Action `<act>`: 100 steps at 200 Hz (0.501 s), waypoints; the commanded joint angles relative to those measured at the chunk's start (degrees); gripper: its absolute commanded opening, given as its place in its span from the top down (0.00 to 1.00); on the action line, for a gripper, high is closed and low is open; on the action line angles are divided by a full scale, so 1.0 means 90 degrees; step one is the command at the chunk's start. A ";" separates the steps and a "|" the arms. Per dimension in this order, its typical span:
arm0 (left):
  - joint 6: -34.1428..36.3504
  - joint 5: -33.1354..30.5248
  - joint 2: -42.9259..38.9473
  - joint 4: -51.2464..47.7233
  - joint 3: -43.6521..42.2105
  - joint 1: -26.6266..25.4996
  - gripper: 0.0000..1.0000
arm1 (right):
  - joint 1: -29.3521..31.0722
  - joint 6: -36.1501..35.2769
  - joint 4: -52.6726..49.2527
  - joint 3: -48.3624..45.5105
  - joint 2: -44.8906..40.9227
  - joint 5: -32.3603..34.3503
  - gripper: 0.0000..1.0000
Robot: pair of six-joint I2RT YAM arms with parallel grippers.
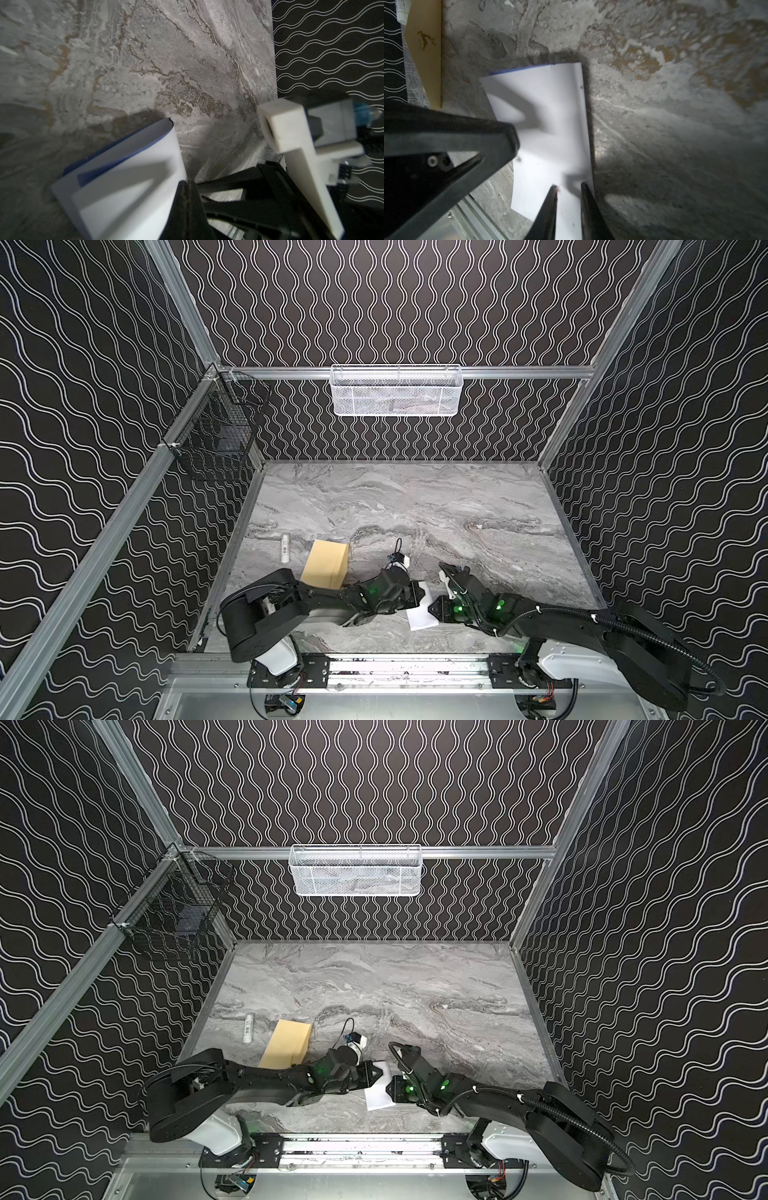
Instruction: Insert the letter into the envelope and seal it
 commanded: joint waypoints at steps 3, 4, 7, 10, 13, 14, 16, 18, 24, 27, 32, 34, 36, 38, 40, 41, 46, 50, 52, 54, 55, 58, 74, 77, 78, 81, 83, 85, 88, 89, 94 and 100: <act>0.0191 0.0021 0.0221 -0.0067 0.0208 0.0051 0.97 | 0.0014 -0.0126 -0.0306 -0.0009 -0.0026 0.0057 0.77; 0.0189 0.0008 0.0229 -0.0069 0.0201 0.0056 0.97 | 0.0017 -0.0122 -0.0308 -0.0010 -0.0028 0.0059 0.76; 0.0171 -0.0019 0.0234 -0.0084 0.0195 0.0060 0.97 | 0.0011 -0.0127 -0.0293 -0.0019 -0.0042 0.0060 0.76; 0.0169 -0.0044 0.0239 -0.0091 0.0189 0.0061 0.97 | 0.0010 -0.0123 -0.0292 -0.0028 -0.0053 0.0061 0.76; 0.0169 -0.0063 0.0242 -0.0108 0.0185 0.0066 0.97 | 0.0016 -0.0124 -0.0293 -0.0036 -0.0065 0.0067 0.76; 0.0169 -0.0063 0.0244 -0.0109 0.0185 0.0068 0.97 | 0.0013 -0.0126 -0.0302 -0.0038 -0.0071 0.0064 0.76; 0.0171 -0.0078 0.0238 -0.0119 0.0177 0.0070 0.97 | 0.0011 -0.0125 -0.0303 -0.0040 -0.0076 0.0076 0.76; 0.0172 -0.0089 0.0237 -0.0137 0.0175 0.0071 0.97 | 0.0010 -0.0127 -0.0309 -0.0046 -0.0085 0.0079 0.76; 0.0188 -0.0110 0.0233 -0.0201 0.0172 0.0080 0.97 | 0.0015 -0.0118 -0.0327 -0.0051 -0.0111 0.0096 0.74; 0.0197 -0.0125 0.0221 -0.0270 0.0174 0.0080 0.97 | 0.0012 -0.0118 -0.0334 -0.0059 -0.0119 0.0099 0.74; 0.0224 -0.0145 0.0209 -0.0373 0.0179 0.0080 0.98 | 0.0010 -0.0118 -0.0342 -0.0060 -0.0150 0.0108 0.72; 0.0234 -0.0161 0.0203 -0.0400 0.0183 0.0080 0.98 | 0.0012 -0.0118 -0.0348 -0.0068 -0.0162 0.0109 0.72; 0.0243 -0.0176 0.0199 -0.0436 0.0184 0.0080 0.98 | 0.0010 -0.0118 -0.0351 -0.0070 -0.0177 0.0109 0.71; 0.0246 -0.0191 0.0195 -0.0463 0.0184 0.0080 0.98 | 0.0010 -0.0118 -0.0355 -0.0077 -0.0188 0.0117 0.70; 0.0259 -0.0200 0.0192 -0.0501 0.0184 0.0080 0.98 | 0.0015 -0.0123 -0.0358 -0.0079 -0.0201 0.0116 0.70; 0.0267 -0.0205 0.0190 -0.0510 0.0180 0.0080 0.98 | 0.0012 -0.0121 -0.0359 -0.0080 -0.0208 0.0118 0.70; 0.0286 -0.0227 0.0186 -0.0556 0.0166 0.0080 0.98 | 0.0013 -0.0109 -0.0359 -0.0090 -0.0242 0.0119 0.68; 0.0303 -0.0238 0.0173 -0.0564 0.0131 0.0080 0.98 | 0.0015 -0.0107 -0.0373 -0.0092 -0.0274 0.0112 0.67; 0.0312 -0.0239 0.0169 -0.0570 0.0127 0.0085 0.98 | 0.0012 -0.0108 -0.0378 -0.0090 -0.0291 0.0117 0.66; 0.0314 -0.0236 0.0168 -0.0564 0.0114 0.0082 0.98 | 0.0010 -0.0101 -0.0383 -0.0090 -0.0304 0.0119 0.65; 0.0315 -0.0243 0.0168 -0.0562 0.0100 0.0081 0.98 | 0.0015 -0.0100 -0.0386 -0.0095 -0.0313 0.0119 0.65; 0.0306 -0.0247 0.0175 -0.0559 0.0076 0.0081 0.98 | 0.0013 -0.0099 -0.0403 -0.0090 -0.0334 0.0125 0.64; 0.0288 -0.0193 0.0221 -0.0361 -0.0102 0.0080 0.98 | 0.0006 -0.0079 -0.0457 -0.0072 -0.0459 0.0144 0.59; 0.0287 -0.0175 0.0233 -0.0305 -0.0131 0.0073 0.98 | 0.0006 -0.0079 -0.0470 -0.0063 -0.0477 0.0147 0.59; 0.0287 -0.0173 0.0245 -0.0276 -0.0139 0.0072 0.98 | 0.0003 -0.0079 -0.0473 -0.0062 -0.0478 0.0148 0.58; 0.0277 -0.0163 0.0266 -0.0216 -0.0167 0.0071 0.98 | -0.0002 -0.0079 -0.0483 -0.0061 -0.0494 0.0141 0.58; 0.0276 -0.0149 0.0278 -0.0173 -0.0187 0.0071 0.98 | 0.0002 -0.0077 -0.0495 -0.0053 -0.0504 0.0144 0.57; 0.0276 -0.0138 0.0296 -0.0131 -0.0201 0.0071 0.98 | 0.0000 -0.0074 -0.0508 -0.0051 -0.0514 0.0155 0.57; 0.0271 -0.0120 0.0322 -0.0083 -0.0223 0.0063 0.98 | 0.0000 -0.0064 -0.0513 -0.0042 -0.0533 0.0158 0.57; 0.0264 -0.0116 0.0323 -0.0072 -0.0229 0.0062 0.98 | -0.0005 -0.0067 -0.0519 -0.0042 -0.0540 0.0158 0.57; 0.0248 -0.0104 0.0357 -0.0043 -0.0243 0.0061 0.98 | -0.0007 -0.0060 -0.0542 -0.0037 -0.0571 0.0156 0.56; 0.0239 -0.0102 0.0391 -0.0007 -0.0271 0.0050 0.99 | -0.0006 -0.0038 -0.0579 -0.0018 -0.0617 0.0168 0.54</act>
